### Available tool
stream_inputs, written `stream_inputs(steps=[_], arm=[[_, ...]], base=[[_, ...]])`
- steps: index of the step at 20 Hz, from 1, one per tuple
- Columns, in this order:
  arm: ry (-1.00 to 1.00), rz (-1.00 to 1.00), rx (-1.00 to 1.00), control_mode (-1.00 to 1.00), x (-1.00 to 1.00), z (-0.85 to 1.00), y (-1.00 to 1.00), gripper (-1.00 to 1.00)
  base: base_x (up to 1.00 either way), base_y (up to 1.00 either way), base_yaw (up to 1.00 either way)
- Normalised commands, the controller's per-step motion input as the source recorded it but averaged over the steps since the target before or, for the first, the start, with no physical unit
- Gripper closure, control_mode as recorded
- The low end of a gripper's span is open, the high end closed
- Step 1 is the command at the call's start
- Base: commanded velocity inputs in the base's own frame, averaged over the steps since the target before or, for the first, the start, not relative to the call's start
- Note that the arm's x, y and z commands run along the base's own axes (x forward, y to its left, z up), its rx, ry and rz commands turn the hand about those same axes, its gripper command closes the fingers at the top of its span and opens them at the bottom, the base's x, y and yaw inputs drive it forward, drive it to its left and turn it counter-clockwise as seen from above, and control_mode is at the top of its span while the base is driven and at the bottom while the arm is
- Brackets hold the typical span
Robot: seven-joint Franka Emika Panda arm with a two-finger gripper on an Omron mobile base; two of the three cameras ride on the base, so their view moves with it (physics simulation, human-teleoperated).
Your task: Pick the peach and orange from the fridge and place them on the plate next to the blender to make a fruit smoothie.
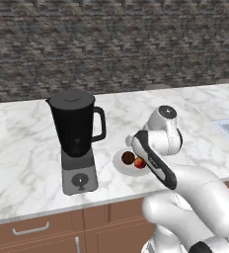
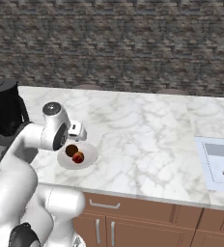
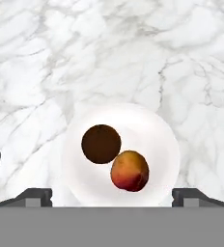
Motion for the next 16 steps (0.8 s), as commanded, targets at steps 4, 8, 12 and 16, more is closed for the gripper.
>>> stream_inputs(steps=[4,8,12,16], arm=[[-0.52,-0.01,0.0,-1.0,-1.0,0.53,-0.45,-1.0],[-0.49,-0.02,0.0,-1.0,-1.0,0.63,-0.42,-1.0],[-0.45,-0.05,0.0,-1.0,-1.0,0.91,-0.34,-1.0],[-0.34,-0.08,0.0,-1.0,-1.0,0.98,-0.38,-1.0]], base=[[0.0,0.0,0.0],[0.0,0.0,0.0],[0.0,0.0,0.0],[0.0,0.0,0.0]])
